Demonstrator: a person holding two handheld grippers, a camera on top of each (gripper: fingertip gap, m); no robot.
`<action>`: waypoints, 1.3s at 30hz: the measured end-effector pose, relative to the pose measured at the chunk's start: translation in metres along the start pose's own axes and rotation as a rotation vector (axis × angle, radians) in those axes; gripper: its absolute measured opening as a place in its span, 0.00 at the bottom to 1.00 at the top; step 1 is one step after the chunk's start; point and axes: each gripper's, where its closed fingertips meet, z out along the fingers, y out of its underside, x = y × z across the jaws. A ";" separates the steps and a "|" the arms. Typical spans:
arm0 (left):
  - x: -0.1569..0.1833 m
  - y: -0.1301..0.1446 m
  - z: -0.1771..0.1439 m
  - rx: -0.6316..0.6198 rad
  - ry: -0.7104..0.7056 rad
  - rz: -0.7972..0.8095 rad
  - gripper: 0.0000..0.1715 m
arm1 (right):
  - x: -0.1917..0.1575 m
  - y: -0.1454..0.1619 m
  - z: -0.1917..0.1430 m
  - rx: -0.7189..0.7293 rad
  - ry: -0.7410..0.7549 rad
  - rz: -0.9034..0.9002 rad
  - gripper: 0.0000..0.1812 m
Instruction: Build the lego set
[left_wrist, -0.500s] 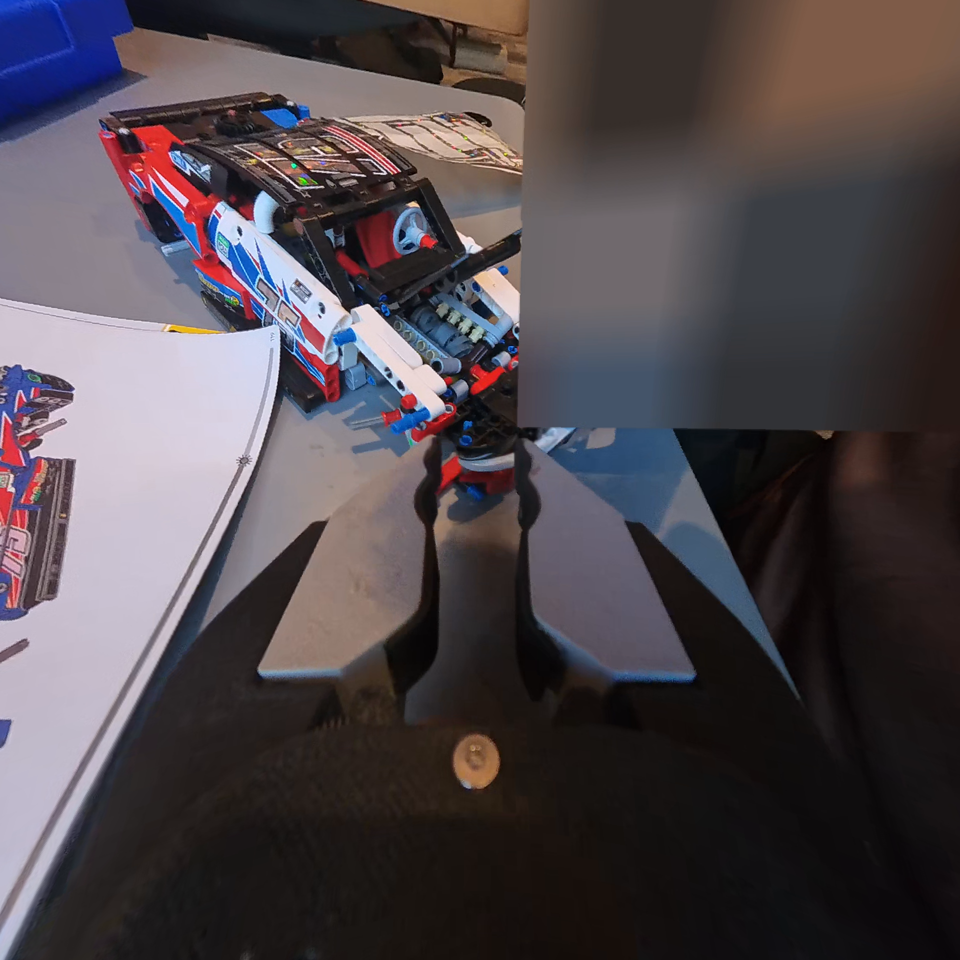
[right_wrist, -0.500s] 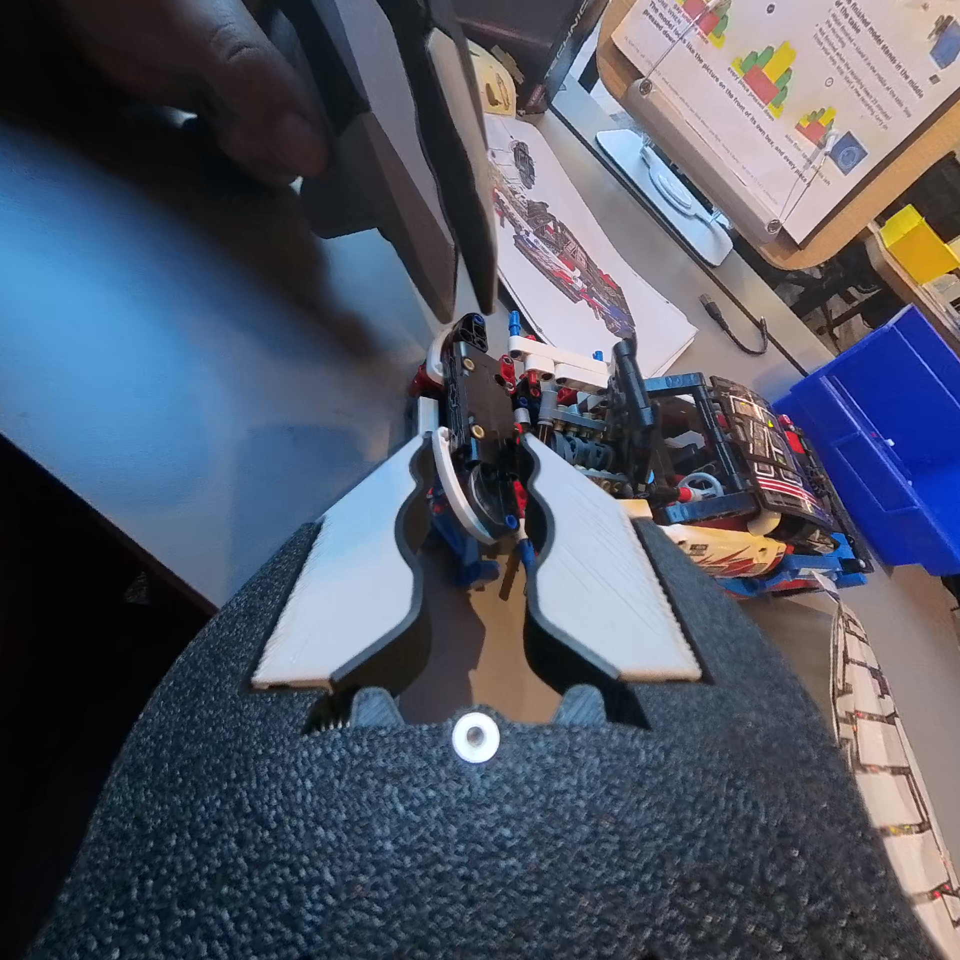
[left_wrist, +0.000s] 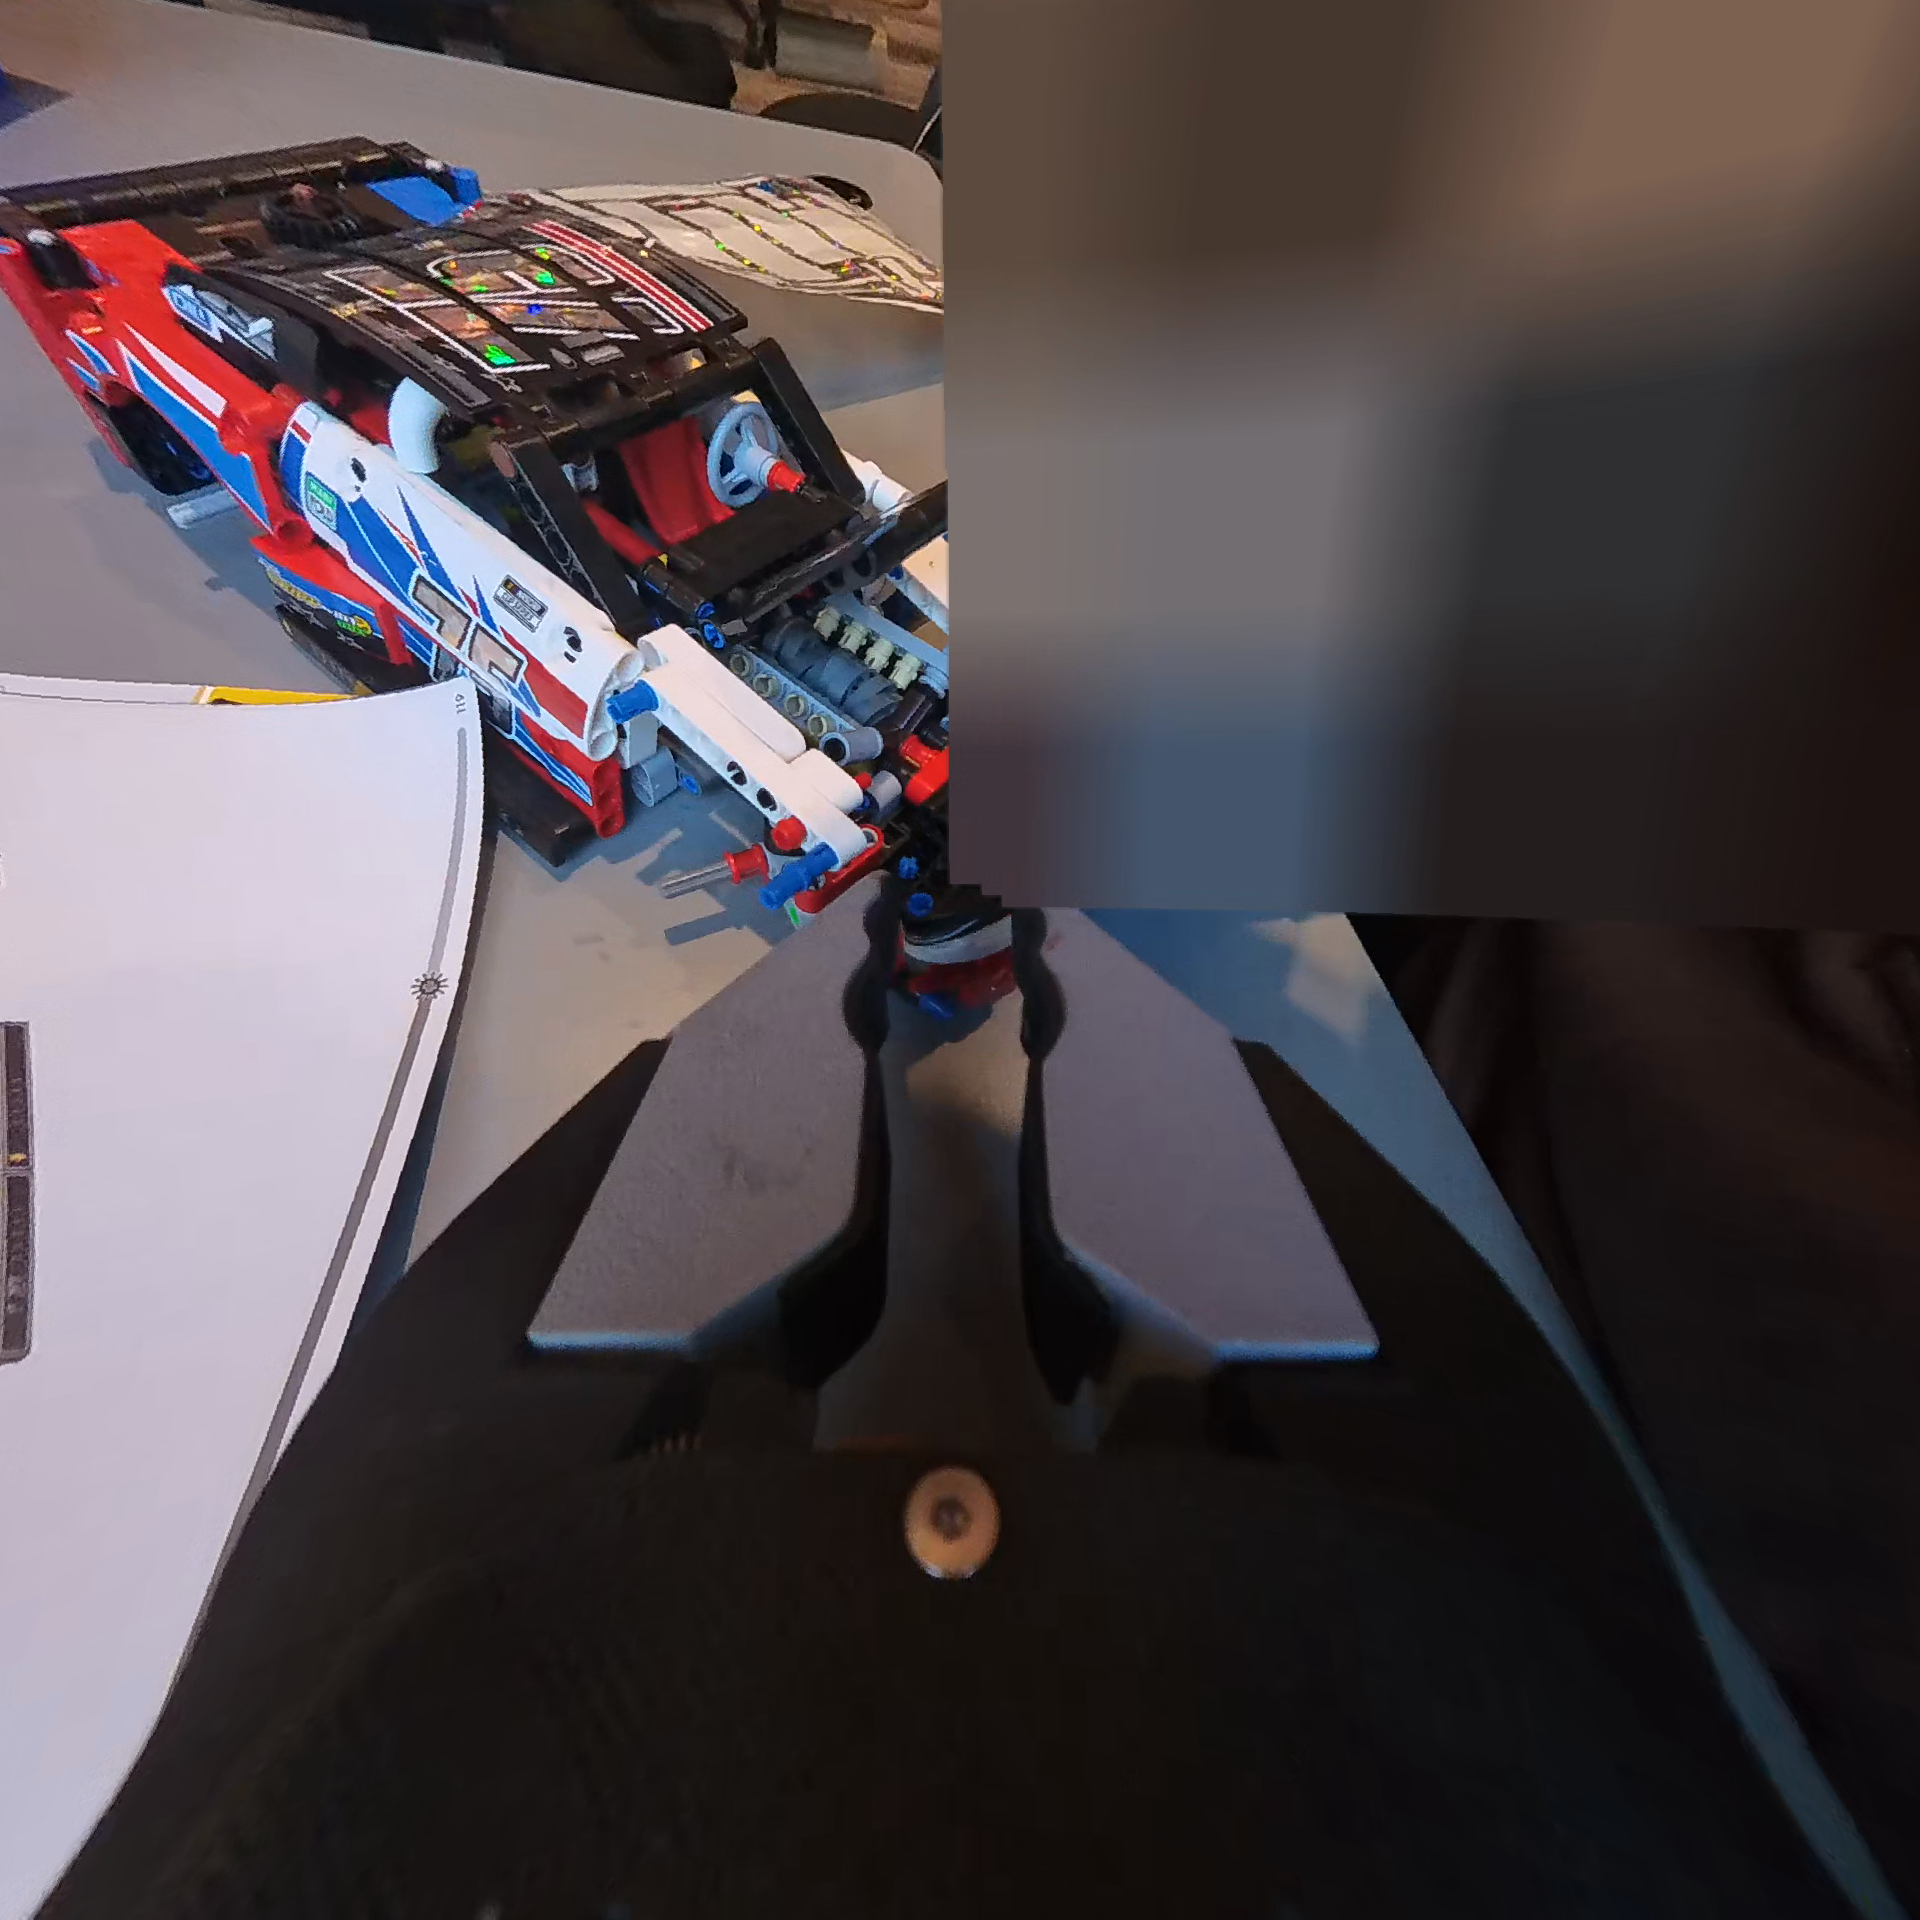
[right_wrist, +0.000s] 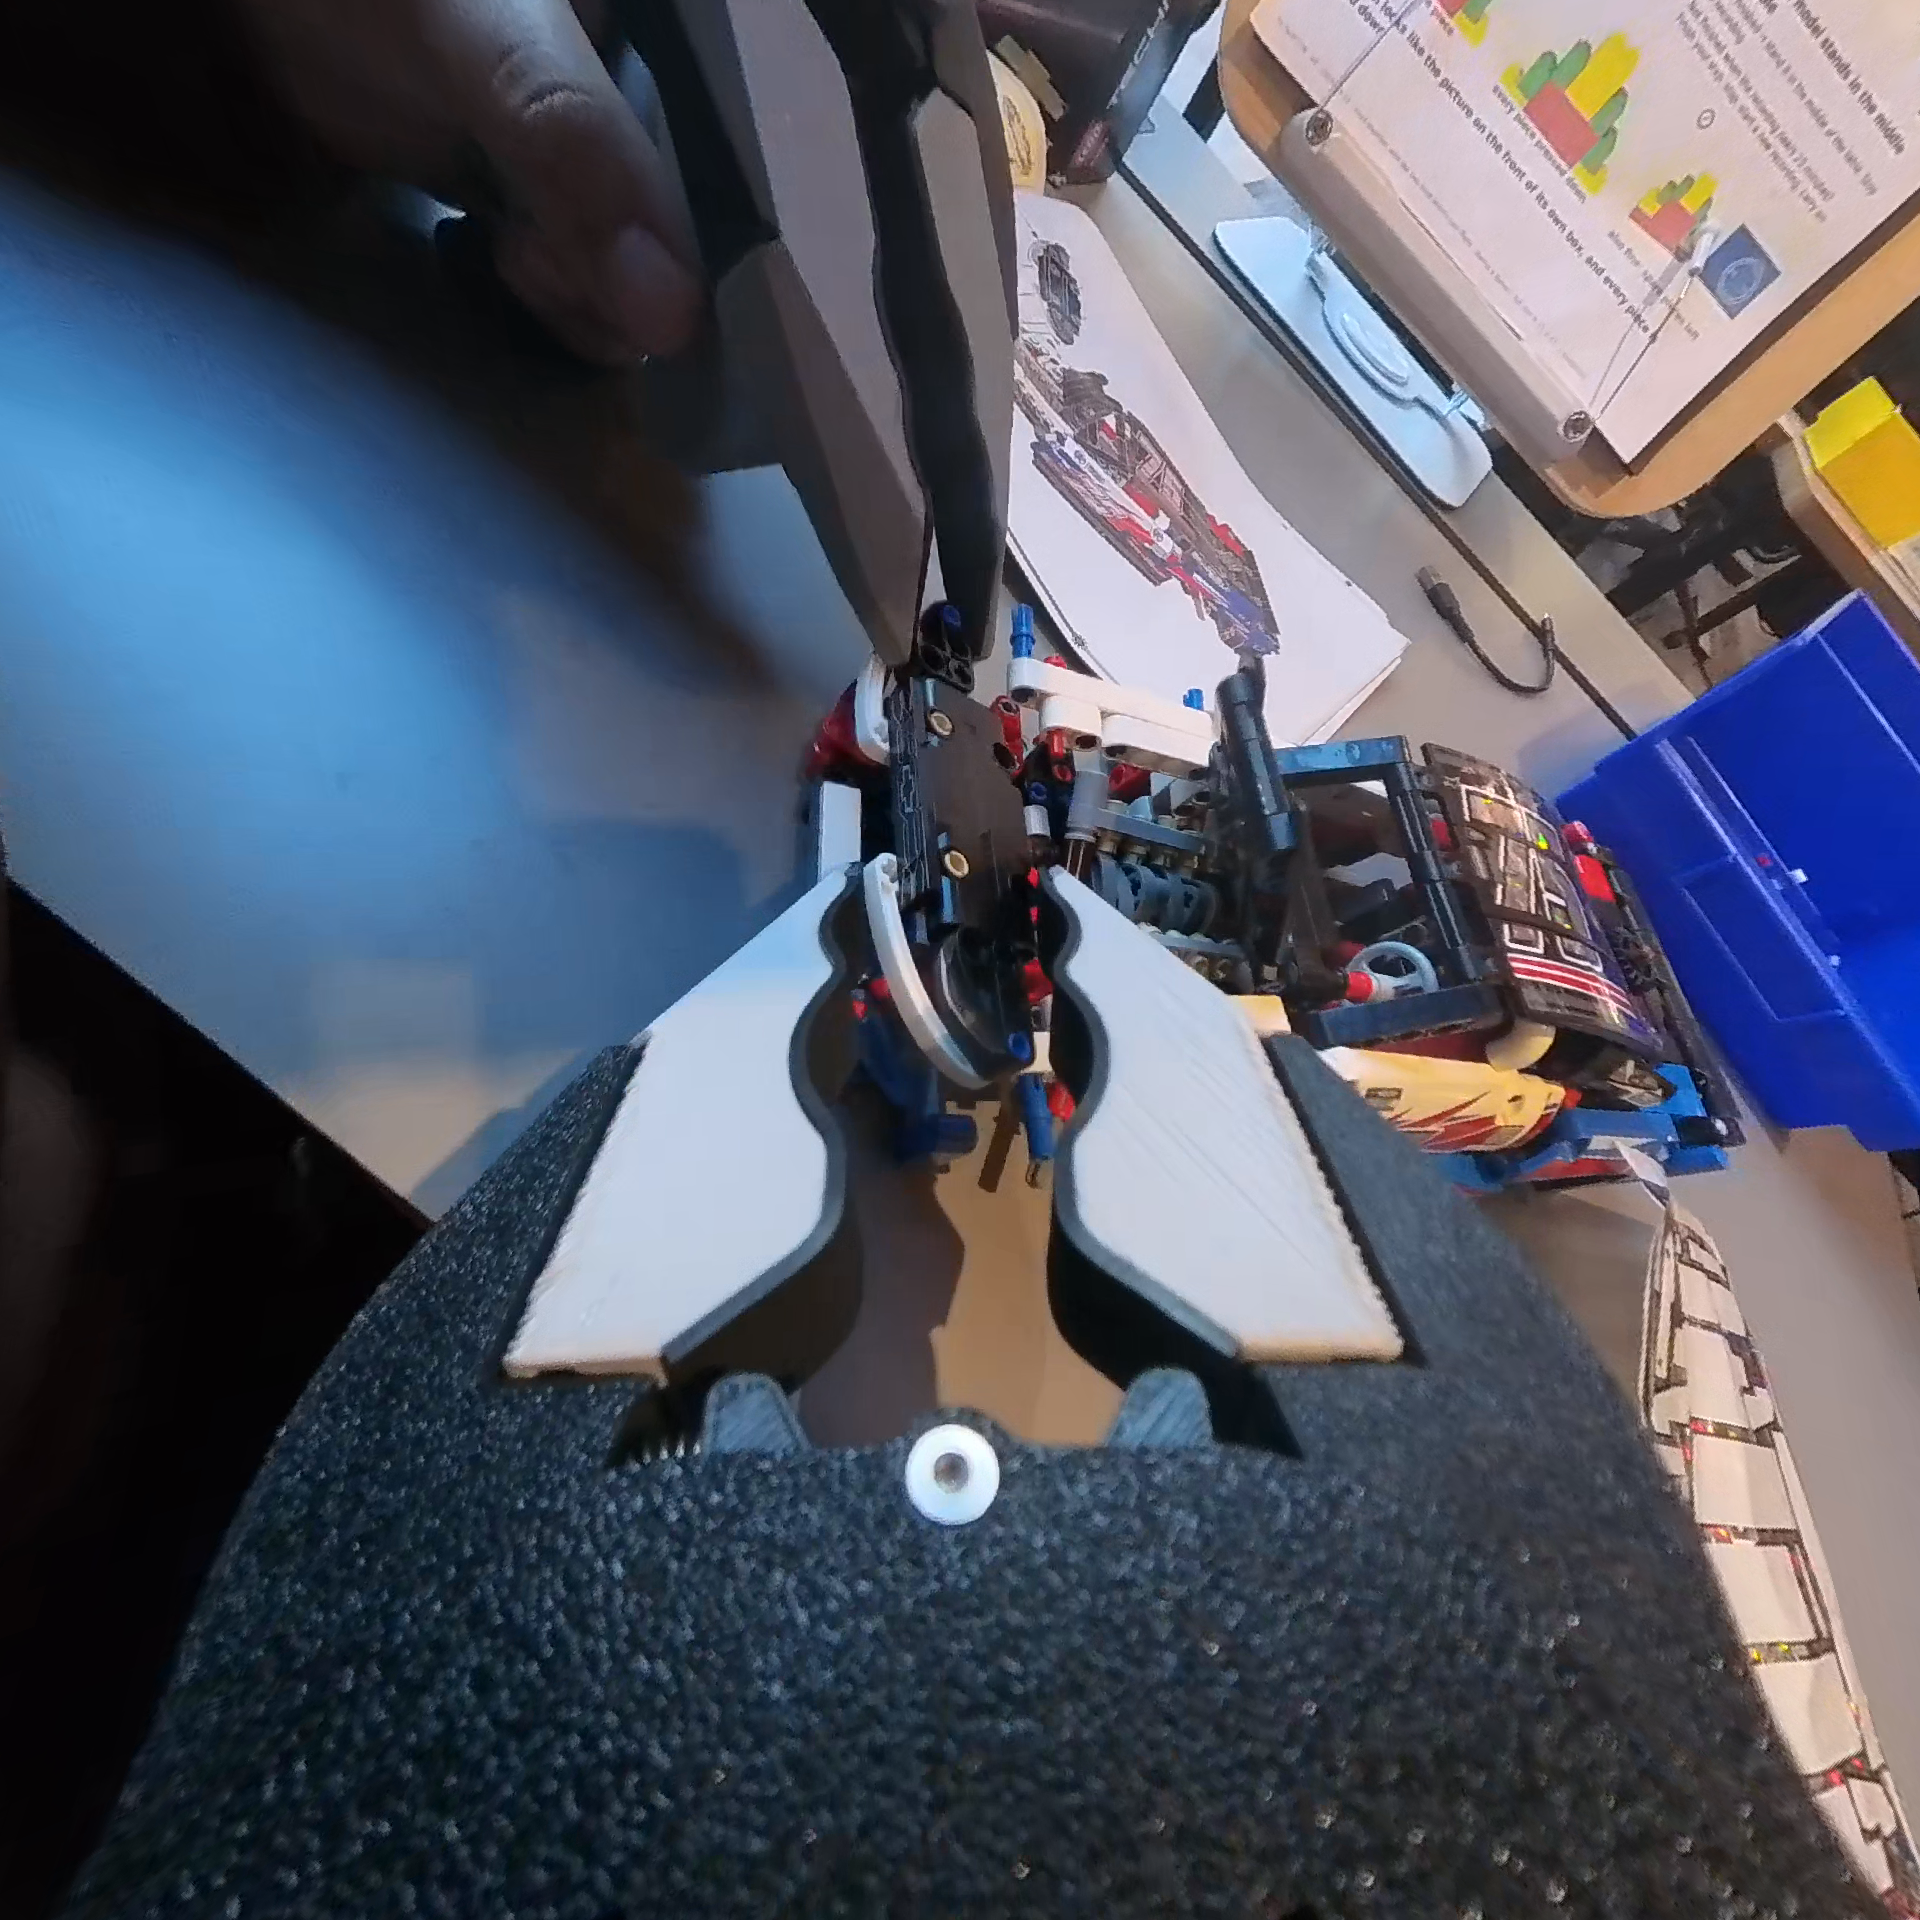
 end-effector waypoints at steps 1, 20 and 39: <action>0.000 0.000 -0.001 0.001 0.002 -0.001 0.11 | 0.000 0.000 0.000 0.000 0.001 -0.001 0.17; -0.001 0.003 0.001 -0.017 0.009 -0.026 0.11 | 0.002 -0.001 0.001 -0.016 -0.035 0.009 0.20; 0.000 0.003 0.001 -0.017 0.026 -0.035 0.10 | 0.008 -0.019 0.001 0.103 -0.314 0.372 0.19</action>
